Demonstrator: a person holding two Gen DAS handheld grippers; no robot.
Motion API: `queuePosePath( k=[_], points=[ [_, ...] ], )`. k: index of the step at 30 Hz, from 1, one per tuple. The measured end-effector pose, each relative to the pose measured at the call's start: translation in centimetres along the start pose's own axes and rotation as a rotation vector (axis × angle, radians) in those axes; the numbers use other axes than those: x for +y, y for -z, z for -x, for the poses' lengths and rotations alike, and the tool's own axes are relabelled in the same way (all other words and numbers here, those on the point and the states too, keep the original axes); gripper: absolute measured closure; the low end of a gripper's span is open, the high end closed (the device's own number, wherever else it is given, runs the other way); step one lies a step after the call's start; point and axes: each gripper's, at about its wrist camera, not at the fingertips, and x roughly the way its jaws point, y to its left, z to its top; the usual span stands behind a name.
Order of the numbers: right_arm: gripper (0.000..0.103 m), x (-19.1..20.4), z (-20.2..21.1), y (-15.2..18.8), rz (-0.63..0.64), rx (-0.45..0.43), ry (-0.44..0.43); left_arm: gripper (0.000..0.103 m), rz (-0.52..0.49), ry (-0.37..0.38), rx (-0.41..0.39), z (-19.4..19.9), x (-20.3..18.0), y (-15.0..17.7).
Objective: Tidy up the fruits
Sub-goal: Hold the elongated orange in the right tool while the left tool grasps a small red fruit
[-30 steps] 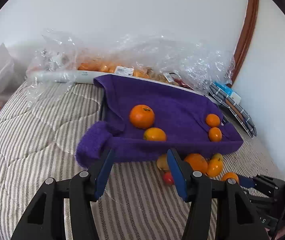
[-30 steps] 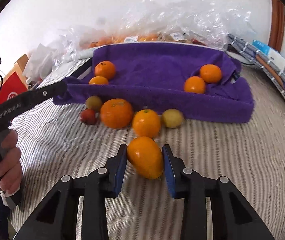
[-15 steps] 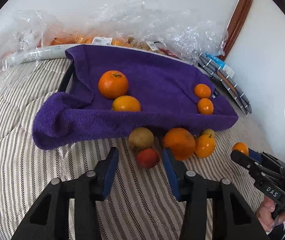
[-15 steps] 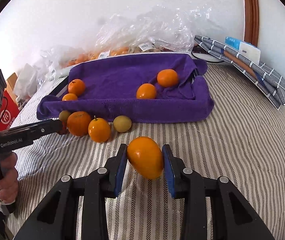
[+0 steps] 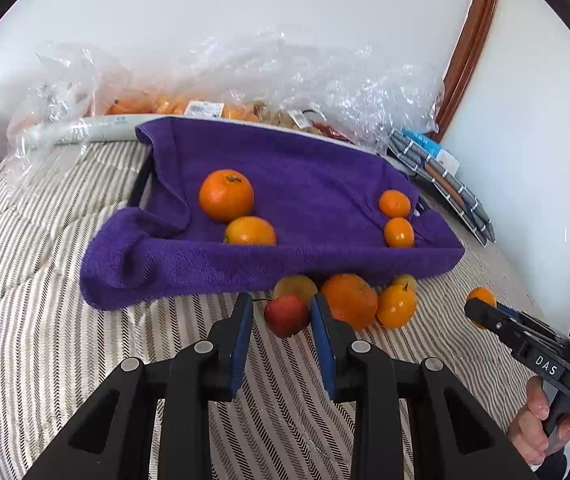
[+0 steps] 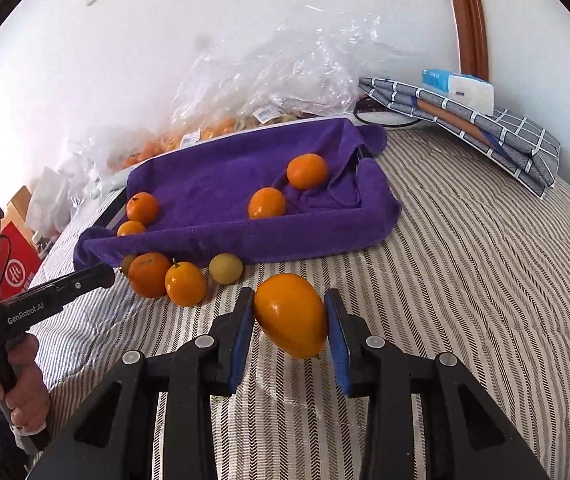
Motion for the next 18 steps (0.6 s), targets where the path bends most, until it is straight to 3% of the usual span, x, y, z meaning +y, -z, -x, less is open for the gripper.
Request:
queuePosePath(
  k=[6,18],
  points=[
    [0.068,0.2,0.1,0.0,0.012,-0.005,-0.009,0.075,0.014,-0.014,-0.081,1.4,0.4,-0.4],
    [0.068,-0.9,0.1,-0.1,-0.044,-0.003,-0.054,0.075,0.066,-0.016,-0.134,2.3,1.4,-0.7]
  ],
)
